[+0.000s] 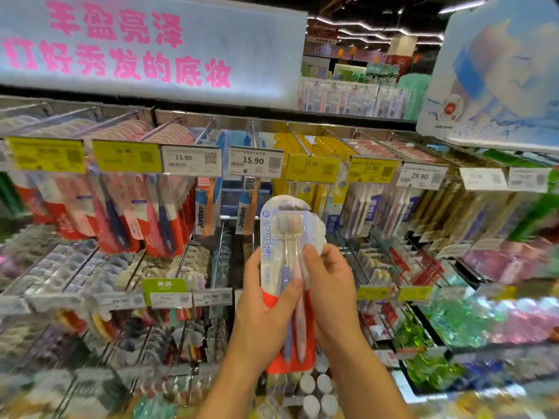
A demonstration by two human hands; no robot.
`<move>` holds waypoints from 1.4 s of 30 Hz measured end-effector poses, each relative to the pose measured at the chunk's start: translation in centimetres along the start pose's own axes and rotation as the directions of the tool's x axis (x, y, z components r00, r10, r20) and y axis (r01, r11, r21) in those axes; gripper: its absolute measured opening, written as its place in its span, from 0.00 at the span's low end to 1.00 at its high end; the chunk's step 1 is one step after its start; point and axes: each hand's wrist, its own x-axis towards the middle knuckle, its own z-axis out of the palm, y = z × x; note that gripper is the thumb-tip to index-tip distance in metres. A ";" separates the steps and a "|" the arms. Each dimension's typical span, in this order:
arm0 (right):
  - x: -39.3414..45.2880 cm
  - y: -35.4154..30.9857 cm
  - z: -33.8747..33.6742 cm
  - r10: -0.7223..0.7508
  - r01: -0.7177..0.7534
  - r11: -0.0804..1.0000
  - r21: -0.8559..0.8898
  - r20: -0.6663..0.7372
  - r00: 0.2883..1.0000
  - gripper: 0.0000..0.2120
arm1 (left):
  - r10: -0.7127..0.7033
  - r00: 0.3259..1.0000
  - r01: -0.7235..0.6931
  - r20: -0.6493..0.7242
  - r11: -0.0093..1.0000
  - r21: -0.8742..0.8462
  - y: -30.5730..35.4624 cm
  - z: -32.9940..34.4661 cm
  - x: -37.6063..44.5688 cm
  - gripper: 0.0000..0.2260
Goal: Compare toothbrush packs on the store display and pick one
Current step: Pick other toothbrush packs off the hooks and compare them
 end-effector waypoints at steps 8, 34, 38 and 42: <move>-1.0 -5.3 -1.4 -0.100 0.092 0.993 0.080 0.104 0.990 0.06 | 0.115 0.991 -0.114 -0.063 0.993 0.028 5.4 3.1 -1.1 0.22; 11.4 -18.7 4.1 -0.332 0.337 0.942 -0.003 0.161 0.929 0.04 | 0.395 0.906 -0.368 -0.149 0.912 0.182 18.0 3.4 13.3 0.22; 15.0 -18.7 4.6 -0.322 0.328 0.944 -0.045 0.098 0.942 0.04 | 0.378 0.913 -0.347 -0.150 0.917 0.200 18.4 1.2 17.0 0.21; 18.8 -19.0 5.9 -0.261 0.282 0.941 -0.186 0.131 0.956 0.04 | 0.374 0.916 -0.341 -0.146 0.917 0.206 18.8 0.0 20.8 0.23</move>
